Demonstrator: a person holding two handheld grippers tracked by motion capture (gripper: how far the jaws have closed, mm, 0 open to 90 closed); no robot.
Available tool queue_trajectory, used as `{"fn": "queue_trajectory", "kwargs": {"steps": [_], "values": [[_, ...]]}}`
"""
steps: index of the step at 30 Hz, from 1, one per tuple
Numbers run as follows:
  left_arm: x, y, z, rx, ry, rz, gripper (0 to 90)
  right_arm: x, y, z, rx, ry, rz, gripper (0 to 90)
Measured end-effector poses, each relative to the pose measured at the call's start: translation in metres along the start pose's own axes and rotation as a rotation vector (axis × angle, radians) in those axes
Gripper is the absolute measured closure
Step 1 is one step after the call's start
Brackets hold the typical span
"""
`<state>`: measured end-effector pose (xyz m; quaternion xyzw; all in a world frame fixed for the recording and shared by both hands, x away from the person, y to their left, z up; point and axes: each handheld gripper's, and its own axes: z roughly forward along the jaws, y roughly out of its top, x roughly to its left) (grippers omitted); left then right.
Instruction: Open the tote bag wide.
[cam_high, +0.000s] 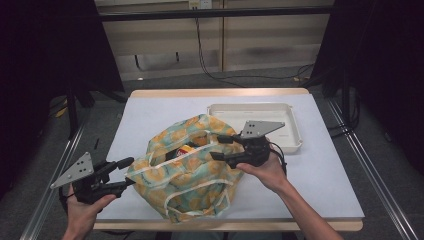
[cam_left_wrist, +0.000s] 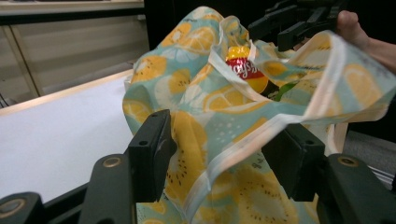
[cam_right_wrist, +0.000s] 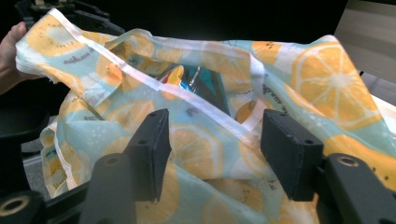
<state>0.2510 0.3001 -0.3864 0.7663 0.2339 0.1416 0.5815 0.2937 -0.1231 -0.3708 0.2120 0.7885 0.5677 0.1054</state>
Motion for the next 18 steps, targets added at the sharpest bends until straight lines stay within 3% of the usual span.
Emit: {"fn": "queue_trajectory", "kwargs": {"steps": [2, 3, 4, 5, 8, 12, 14, 18], "values": [[0.003, 0.000, 0.002, -0.003, 0.004, -0.038, 62.0, -0.001, -0.001, 0.001, 0.014, 0.012, 0.003, 39.6], [0.003, 0.000, 0.002, -0.003, 0.004, -0.038, 70.1, -0.001, -0.002, 0.002, 0.027, 0.016, 0.004, 39.6], [0.007, 0.002, 0.003, -0.023, -0.012, -0.050, 75.4, -0.002, -0.004, 0.004, 0.033, 0.017, 0.004, 39.7], [0.008, 0.002, 0.003, -0.025, 0.000, -0.051, 78.3, -0.002, -0.004, 0.005, 0.042, 0.015, 0.005, 40.4], [0.012, 0.002, 0.003, -0.039, -0.032, -0.063, 84.4, 0.000, -0.006, 0.007, 0.039, 0.006, -0.002, 46.0], [0.014, 0.003, 0.004, -0.022, -0.069, -0.044, 88.7, -0.001, -0.007, 0.006, 0.014, 0.008, -0.004, 75.3], [0.014, 0.003, 0.006, -0.018, -0.067, -0.043, 88.8, -0.004, -0.005, 0.002, -0.016, 0.008, 0.002, 86.3], [0.020, 0.003, 0.007, -0.029, -0.078, -0.068, 89.1, -0.012, 0.003, -0.003, -0.055, -0.011, 0.011, 90.0]]}}
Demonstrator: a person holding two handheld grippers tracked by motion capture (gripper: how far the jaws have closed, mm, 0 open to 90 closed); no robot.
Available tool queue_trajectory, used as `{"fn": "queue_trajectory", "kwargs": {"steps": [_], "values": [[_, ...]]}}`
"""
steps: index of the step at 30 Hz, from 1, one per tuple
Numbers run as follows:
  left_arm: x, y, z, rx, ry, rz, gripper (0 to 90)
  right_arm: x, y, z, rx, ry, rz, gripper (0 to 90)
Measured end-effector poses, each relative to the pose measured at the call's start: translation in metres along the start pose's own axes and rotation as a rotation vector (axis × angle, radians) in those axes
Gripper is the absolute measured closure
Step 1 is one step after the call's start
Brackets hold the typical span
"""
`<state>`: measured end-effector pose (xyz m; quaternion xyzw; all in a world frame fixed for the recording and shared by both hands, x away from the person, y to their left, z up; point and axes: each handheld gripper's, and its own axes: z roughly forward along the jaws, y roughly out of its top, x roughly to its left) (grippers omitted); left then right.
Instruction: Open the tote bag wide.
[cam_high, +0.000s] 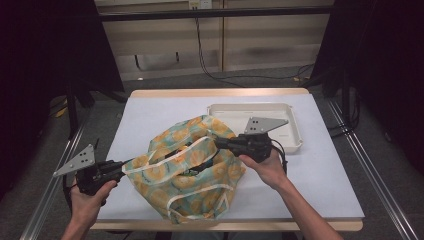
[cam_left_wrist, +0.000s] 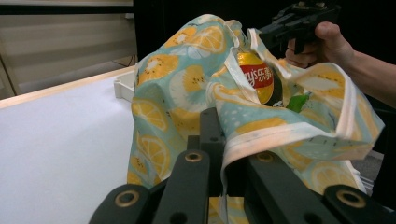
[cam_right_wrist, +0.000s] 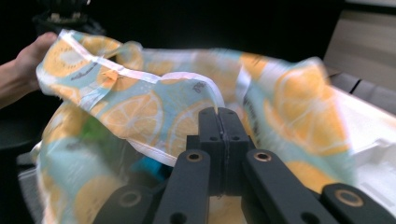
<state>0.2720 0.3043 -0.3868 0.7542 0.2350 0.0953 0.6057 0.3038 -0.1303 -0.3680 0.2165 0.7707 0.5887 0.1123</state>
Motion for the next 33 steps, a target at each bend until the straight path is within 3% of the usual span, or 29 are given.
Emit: {"fn": "queue_trajectory", "kwargs": {"steps": [4, 9, 13, 20, 27, 33], "values": [[0.008, 0.001, -0.001, -0.012, -0.002, -0.013, 89.1, -0.010, 0.012, 0.003, -0.038, -0.037, 0.001, 90.0], [0.015, 0.002, 0.001, 0.010, -0.007, -0.034, 88.9, -0.025, 0.028, 0.011, -0.073, -0.084, 0.009, 90.0], [0.021, 0.002, 0.001, -0.027, -0.037, -0.071, 88.9, -0.035, 0.037, 0.019, -0.070, -0.120, 0.006, 90.0], [0.029, 0.003, 0.003, -0.022, -0.014, -0.081, 88.6, -0.056, 0.043, 0.038, -0.077, -0.150, 0.052, 90.0], [0.045, -0.009, 0.005, 0.014, 0.033, -0.118, 88.4, -0.073, 0.028, 0.057, -0.043, -0.190, 0.109, 90.0], [0.049, -0.026, 0.008, 0.078, 0.037, -0.131, 88.4, -0.078, 0.008, 0.071, 0.025, -0.214, 0.121, 90.0]]}}
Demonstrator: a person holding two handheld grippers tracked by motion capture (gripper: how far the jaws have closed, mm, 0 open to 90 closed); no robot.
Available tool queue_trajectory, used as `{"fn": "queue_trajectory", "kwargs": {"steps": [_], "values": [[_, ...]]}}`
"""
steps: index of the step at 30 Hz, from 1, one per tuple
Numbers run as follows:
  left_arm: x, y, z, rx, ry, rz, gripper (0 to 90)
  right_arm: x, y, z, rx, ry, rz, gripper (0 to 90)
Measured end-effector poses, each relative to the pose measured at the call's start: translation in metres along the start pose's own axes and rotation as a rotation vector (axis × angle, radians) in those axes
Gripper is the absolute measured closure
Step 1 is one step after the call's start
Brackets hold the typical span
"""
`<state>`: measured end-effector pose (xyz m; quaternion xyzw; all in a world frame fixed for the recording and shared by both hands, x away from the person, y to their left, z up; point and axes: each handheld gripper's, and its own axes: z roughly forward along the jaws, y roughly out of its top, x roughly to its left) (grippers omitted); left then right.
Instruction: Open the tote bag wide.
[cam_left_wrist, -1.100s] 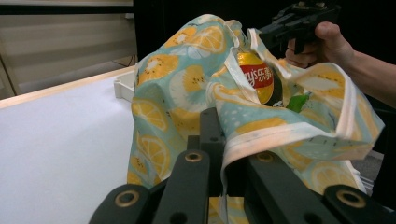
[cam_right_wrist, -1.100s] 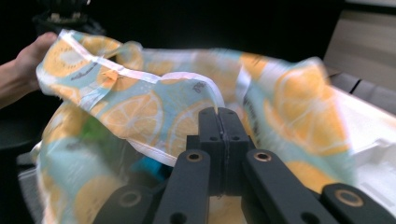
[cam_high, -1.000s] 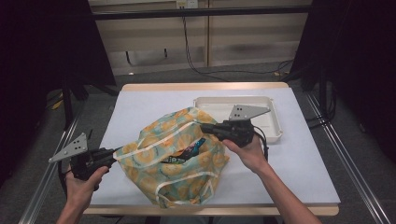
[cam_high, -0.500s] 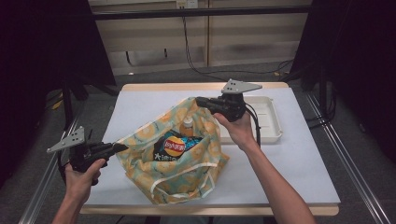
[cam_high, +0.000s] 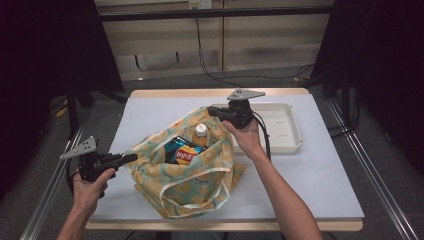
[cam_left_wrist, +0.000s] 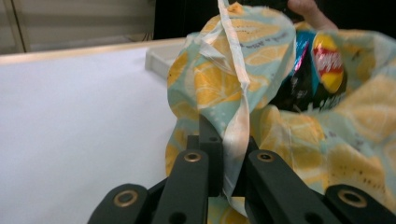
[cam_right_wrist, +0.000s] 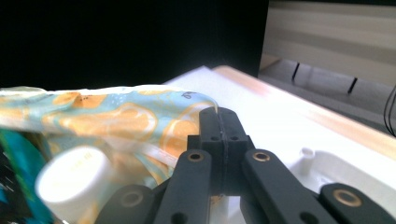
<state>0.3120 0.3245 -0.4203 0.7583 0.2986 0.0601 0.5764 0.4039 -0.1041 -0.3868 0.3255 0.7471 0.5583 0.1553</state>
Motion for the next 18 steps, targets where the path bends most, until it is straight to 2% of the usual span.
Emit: {"fn": "queue_trajectory", "kwargs": {"steps": [4, 5, 6, 11, 18], "values": [[-0.001, -0.010, 0.004, 0.039, -0.013, -0.003, 88.4, -0.002, -0.018, 0.006, 0.035, 0.001, 0.014, 90.0], [-0.002, -0.013, 0.005, 0.049, -0.017, -0.005, 88.3, -0.002, -0.022, 0.006, 0.042, -0.009, 0.011, 90.0], [-0.003, -0.015, 0.006, 0.056, -0.019, -0.007, 87.8, 0.000, -0.027, 0.007, 0.059, -0.041, -0.008, 90.0], [-0.004, -0.027, 0.009, 0.080, -0.033, -0.017, 86.3, -0.003, -0.049, 0.007, 0.065, -0.020, 0.042, 90.0], [-0.010, -0.046, 0.005, 0.103, -0.042, -0.029, 86.4, -0.008, -0.075, -0.001, 0.100, -0.015, 0.067, 90.0]]}}
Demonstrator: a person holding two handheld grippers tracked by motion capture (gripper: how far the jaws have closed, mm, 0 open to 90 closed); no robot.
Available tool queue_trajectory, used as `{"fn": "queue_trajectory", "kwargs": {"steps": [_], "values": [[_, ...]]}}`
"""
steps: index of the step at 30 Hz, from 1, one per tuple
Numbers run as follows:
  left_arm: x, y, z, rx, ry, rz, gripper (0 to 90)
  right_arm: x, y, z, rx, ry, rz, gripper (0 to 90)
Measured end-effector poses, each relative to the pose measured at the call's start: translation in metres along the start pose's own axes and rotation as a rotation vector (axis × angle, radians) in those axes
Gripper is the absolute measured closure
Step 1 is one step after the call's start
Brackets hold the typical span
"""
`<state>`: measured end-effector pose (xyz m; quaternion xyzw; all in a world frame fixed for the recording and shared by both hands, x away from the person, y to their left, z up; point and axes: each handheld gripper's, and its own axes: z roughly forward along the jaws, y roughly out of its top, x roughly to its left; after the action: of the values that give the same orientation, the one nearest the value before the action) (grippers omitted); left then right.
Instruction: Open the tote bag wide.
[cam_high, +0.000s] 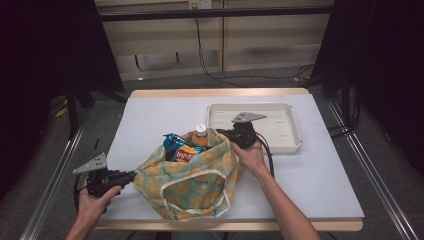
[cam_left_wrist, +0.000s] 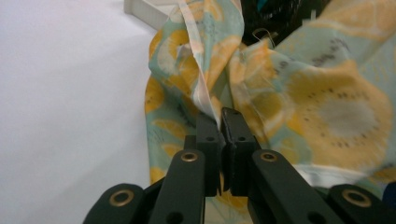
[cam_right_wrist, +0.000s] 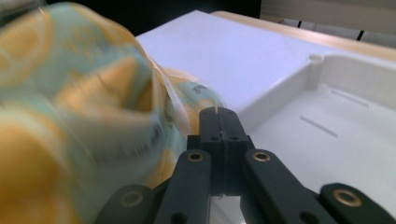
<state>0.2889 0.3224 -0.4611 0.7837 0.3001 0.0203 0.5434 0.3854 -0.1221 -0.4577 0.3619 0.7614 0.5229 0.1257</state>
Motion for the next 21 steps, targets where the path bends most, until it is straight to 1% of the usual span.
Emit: {"fn": "queue_trajectory", "kwargs": {"steps": [1, 4, 5, 6, 7, 8, 10, 11, 12, 13, 14, 15, 16, 19, 20, 21], "values": [[0.000, -0.004, 0.000, 0.003, 0.002, -0.008, 86.4, -0.001, -0.003, -0.001, 0.003, 0.005, 0.007, 90.0], [0.002, -0.012, 0.001, 0.001, 0.001, -0.031, 85.9, -0.002, -0.008, -0.003, 0.018, 0.008, 0.004, 89.8], [0.001, -0.013, 0.001, -0.006, -0.001, -0.036, 84.5, -0.002, -0.008, -0.003, 0.021, 0.007, 0.002, 88.5], [0.000, -0.014, 0.001, -0.017, -0.002, -0.042, 82.4, -0.002, -0.008, -0.004, 0.020, 0.009, 0.003, 84.8], [-0.001, -0.013, 0.000, -0.016, 0.006, -0.037, 79.7, -0.001, -0.007, -0.005, 0.023, 0.007, -0.002, 80.0], [-0.003, -0.011, -0.001, -0.023, 0.005, -0.029, 78.1, 0.000, -0.005, -0.007, 0.021, -0.001, -0.010, 78.6], [-0.006, -0.006, -0.003, -0.036, 0.005, -0.018, 75.2, 0.000, 0.000, -0.014, -0.001, -0.008, -0.010, 74.1], [-0.008, -0.002, -0.005, -0.038, 0.007, -0.004, 73.4, 0.000, 0.003, -0.018, -0.015, -0.010, -0.010, 72.4], [-0.009, 0.001, -0.007, -0.050, 0.015, 0.003, 71.1, 0.000, 0.007, -0.023, -0.029, -0.011, -0.010, 70.7], [-0.011, 0.005, -0.009, -0.065, 0.015, 0.004, 68.8, 0.000, 0.010, -0.028, -0.046, -0.013, -0.013, 69.7], [-0.013, 0.008, -0.012, -0.075, 0.022, 0.016, 67.8, 0.001, 0.013, -0.033, -0.060, -0.012, -0.017, 68.5], [-0.014, 0.011, -0.014, -0.092, 0.023, 0.012, 66.3, 0.002, 0.016, -0.038, -0.069, -0.015, -0.018, 67.1], [-0.016, 0.013, -0.016, -0.102, 0.026, 0.018, 64.9, 0.004, 0.019, -0.043, -0.076, -0.015, -0.022, 66.6], [-0.022, 0.021, -0.022, -0.118, 0.040, 0.036, 60.5, 0.010, 0.025, -0.057, -0.092, -0.002, -0.039, 65.7], [-0.023, 0.023, -0.024, -0.121, 0.034, 0.045, 59.5, 0.014, 0.027, -0.061, -0.095, 0.002, -0.048, 65.3], [-0.026, 0.025, -0.025, -0.129, 0.039, 0.047, 58.0, 0.017, 0.028, -0.066, -0.097, 0.007, -0.056, 64.7]]}}
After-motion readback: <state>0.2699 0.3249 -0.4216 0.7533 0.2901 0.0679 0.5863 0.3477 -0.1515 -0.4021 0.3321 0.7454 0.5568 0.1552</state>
